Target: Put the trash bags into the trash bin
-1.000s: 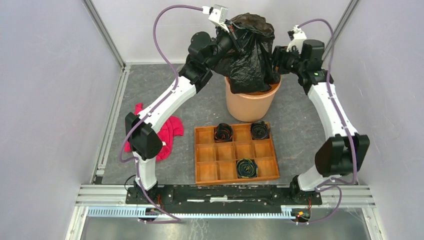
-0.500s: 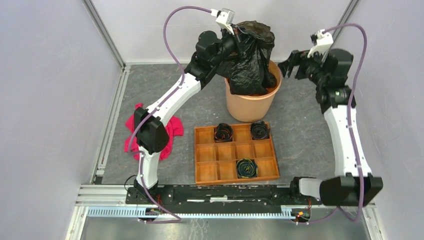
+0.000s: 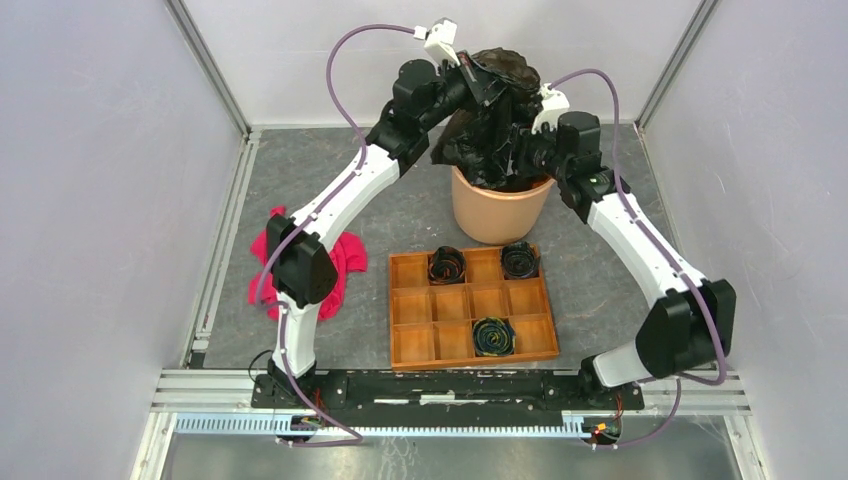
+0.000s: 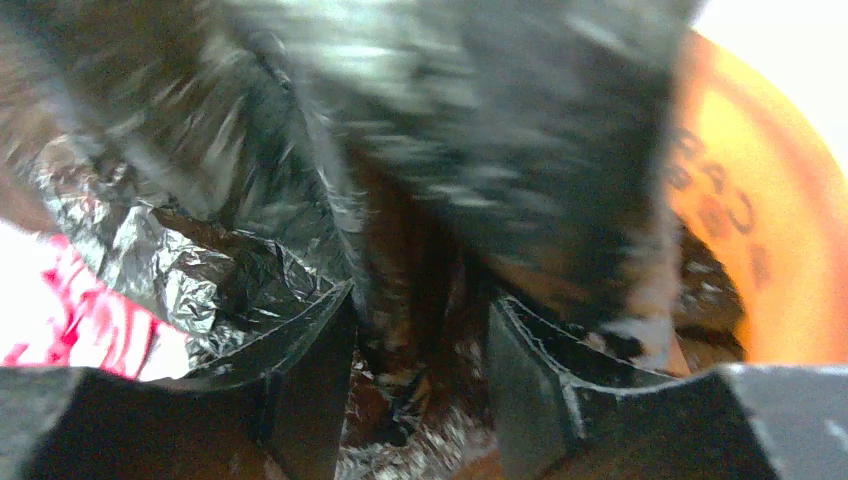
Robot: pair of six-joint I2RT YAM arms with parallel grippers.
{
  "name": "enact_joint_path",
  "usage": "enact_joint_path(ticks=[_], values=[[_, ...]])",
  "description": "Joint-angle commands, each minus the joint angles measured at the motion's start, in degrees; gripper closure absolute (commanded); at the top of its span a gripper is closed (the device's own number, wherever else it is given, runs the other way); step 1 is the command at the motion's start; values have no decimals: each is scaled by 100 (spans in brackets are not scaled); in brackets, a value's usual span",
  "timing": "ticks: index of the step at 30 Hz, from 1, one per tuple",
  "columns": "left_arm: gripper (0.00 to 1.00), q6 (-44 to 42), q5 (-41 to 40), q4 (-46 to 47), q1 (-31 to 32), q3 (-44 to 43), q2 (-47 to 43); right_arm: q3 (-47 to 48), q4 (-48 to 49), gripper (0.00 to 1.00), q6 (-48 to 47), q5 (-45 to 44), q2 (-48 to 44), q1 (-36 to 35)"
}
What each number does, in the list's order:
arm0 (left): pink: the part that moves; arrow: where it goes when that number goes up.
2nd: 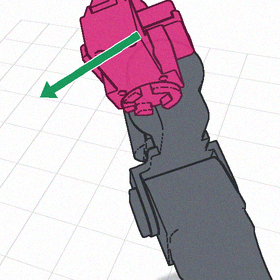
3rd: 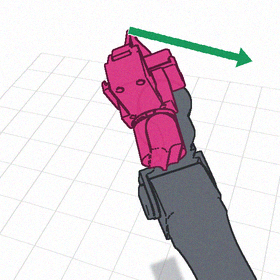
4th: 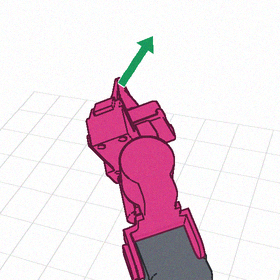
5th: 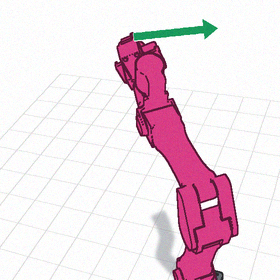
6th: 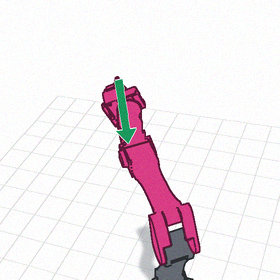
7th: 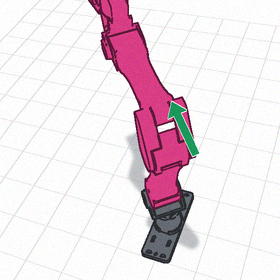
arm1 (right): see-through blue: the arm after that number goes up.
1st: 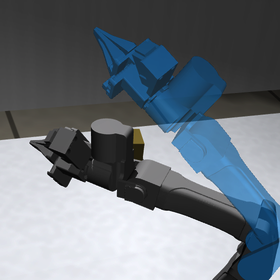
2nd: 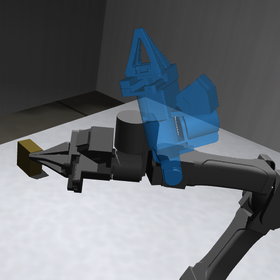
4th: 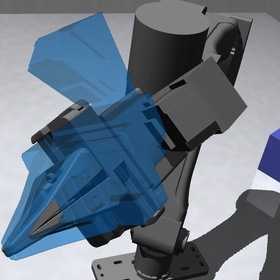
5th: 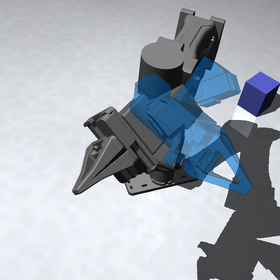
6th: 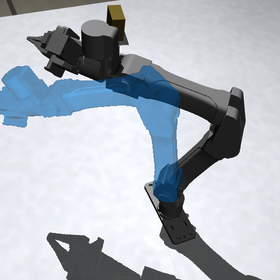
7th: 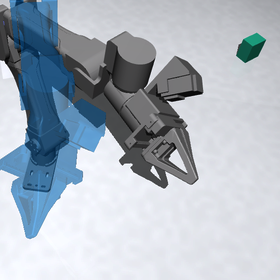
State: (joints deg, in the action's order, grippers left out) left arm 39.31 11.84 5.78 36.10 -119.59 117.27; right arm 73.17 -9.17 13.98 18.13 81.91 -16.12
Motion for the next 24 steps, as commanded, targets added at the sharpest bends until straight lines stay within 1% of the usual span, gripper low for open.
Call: enact_joint_path(ticks=[1, 3, 5, 8, 11, 16, 19, 22, 24], values=[[98, 1131, 514, 217, -260, -87, 32, 40, 318, 51, 75, -1534, 266, 59], [98, 1400, 712, 229, -420, -65, 53, 203, -11, 56, -162, -1564, 475, 63], [98, 1566, 958, 225, -552, -52, 67, 385, -273, 58, -370, -1290, 572, 56], [98, 1637, 1143, 226, -611, 64, 19, 444, -383, 50, -475, -804, 433, 57], [98, 1838, 1370, 347, -605, 155, 12, 576, -686, 41, -522, -760, 113, 59], [98, 2160, 1610, 606, -557, 493, -67, 447, -994, 20, -553, -1027, -736, 55], [98, 2209, 1452, 728, -504, 779, -239, 84, -658, 12, -341, -892, -1250, 56], [98, 2250, 1278, 784, -448, 918, -376, -363, 68, 11, 200, -202, -1461, 48], [98, 2334, 1137, 802, -417, 1051, -483, -681, 754, 13, 668, 211, -1453, -51]])
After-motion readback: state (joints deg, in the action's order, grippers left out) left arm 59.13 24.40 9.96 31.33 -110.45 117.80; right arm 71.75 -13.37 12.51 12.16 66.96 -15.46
